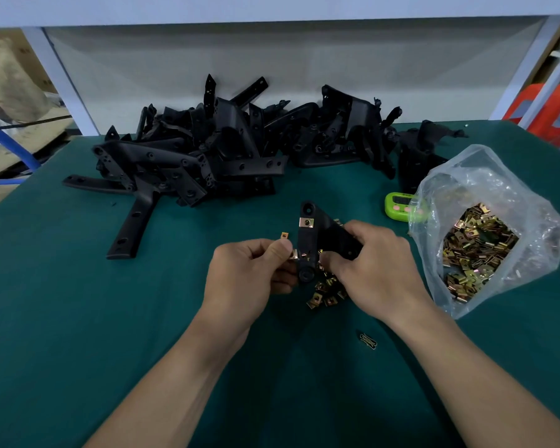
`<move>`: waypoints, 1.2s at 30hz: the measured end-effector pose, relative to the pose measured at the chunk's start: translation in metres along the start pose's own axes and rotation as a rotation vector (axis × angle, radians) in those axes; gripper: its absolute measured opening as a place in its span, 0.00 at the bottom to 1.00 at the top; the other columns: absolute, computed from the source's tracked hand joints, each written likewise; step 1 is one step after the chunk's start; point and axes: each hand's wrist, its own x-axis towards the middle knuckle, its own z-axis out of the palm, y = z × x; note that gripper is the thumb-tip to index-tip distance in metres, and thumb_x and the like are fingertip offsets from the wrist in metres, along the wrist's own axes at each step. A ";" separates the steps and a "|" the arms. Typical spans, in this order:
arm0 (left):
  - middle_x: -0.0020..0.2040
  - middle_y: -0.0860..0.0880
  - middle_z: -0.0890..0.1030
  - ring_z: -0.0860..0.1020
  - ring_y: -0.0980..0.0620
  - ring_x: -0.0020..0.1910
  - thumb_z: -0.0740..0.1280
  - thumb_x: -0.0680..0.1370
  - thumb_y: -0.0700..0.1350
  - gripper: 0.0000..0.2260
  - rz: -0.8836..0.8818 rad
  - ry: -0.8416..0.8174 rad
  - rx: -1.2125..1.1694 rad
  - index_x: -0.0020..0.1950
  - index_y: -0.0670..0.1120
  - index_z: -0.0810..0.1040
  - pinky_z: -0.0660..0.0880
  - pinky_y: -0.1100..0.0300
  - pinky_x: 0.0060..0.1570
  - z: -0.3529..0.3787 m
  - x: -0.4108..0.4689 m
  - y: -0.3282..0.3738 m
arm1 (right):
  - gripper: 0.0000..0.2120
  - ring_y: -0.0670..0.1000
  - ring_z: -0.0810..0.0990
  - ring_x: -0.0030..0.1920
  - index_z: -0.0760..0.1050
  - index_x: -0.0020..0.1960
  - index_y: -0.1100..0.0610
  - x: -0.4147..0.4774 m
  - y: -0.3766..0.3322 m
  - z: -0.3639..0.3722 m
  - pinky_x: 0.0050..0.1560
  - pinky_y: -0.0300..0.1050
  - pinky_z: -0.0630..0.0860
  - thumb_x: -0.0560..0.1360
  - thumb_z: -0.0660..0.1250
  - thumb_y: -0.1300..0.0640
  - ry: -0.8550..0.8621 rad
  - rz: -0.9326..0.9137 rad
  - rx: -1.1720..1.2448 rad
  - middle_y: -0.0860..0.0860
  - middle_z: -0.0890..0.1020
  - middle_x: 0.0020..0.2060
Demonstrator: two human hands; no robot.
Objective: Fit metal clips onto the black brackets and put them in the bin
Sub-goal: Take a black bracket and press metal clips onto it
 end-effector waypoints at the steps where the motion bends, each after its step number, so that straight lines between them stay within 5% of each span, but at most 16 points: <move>1: 0.35 0.44 0.86 0.82 0.52 0.31 0.70 0.81 0.43 0.11 0.000 -0.003 0.014 0.42 0.39 0.85 0.79 0.63 0.32 -0.001 0.000 0.000 | 0.07 0.45 0.77 0.33 0.73 0.40 0.39 0.000 0.000 0.000 0.28 0.41 0.65 0.68 0.71 0.41 -0.003 -0.001 0.005 0.38 0.79 0.32; 10: 0.34 0.45 0.84 0.81 0.53 0.31 0.68 0.82 0.43 0.15 0.016 -0.086 0.014 0.36 0.46 0.87 0.78 0.63 0.32 -0.002 -0.003 0.002 | 0.08 0.46 0.78 0.34 0.77 0.42 0.42 -0.001 -0.001 -0.002 0.33 0.46 0.73 0.66 0.71 0.40 -0.064 -0.019 0.015 0.42 0.80 0.32; 24: 0.33 0.48 0.84 0.81 0.53 0.31 0.67 0.82 0.43 0.17 0.030 -0.143 0.020 0.34 0.50 0.86 0.77 0.64 0.32 -0.006 -0.002 0.007 | 0.07 0.45 0.77 0.32 0.74 0.38 0.38 -0.001 -0.004 -0.007 0.31 0.43 0.70 0.67 0.71 0.41 -0.062 -0.033 0.024 0.41 0.80 0.31; 32: 0.37 0.42 0.85 0.82 0.50 0.32 0.69 0.80 0.47 0.13 0.049 -0.219 0.013 0.40 0.42 0.86 0.78 0.62 0.33 -0.011 0.000 0.005 | 0.08 0.46 0.77 0.33 0.77 0.41 0.40 -0.002 -0.006 -0.006 0.33 0.46 0.74 0.65 0.72 0.41 -0.080 0.004 0.056 0.41 0.81 0.32; 36: 0.36 0.41 0.84 0.81 0.51 0.31 0.70 0.76 0.50 0.13 0.087 -0.293 -0.008 0.38 0.42 0.86 0.78 0.62 0.32 -0.016 0.000 0.009 | 0.08 0.44 0.78 0.35 0.78 0.40 0.39 -0.004 -0.009 -0.007 0.30 0.37 0.70 0.66 0.77 0.45 -0.130 0.032 0.123 0.40 0.81 0.33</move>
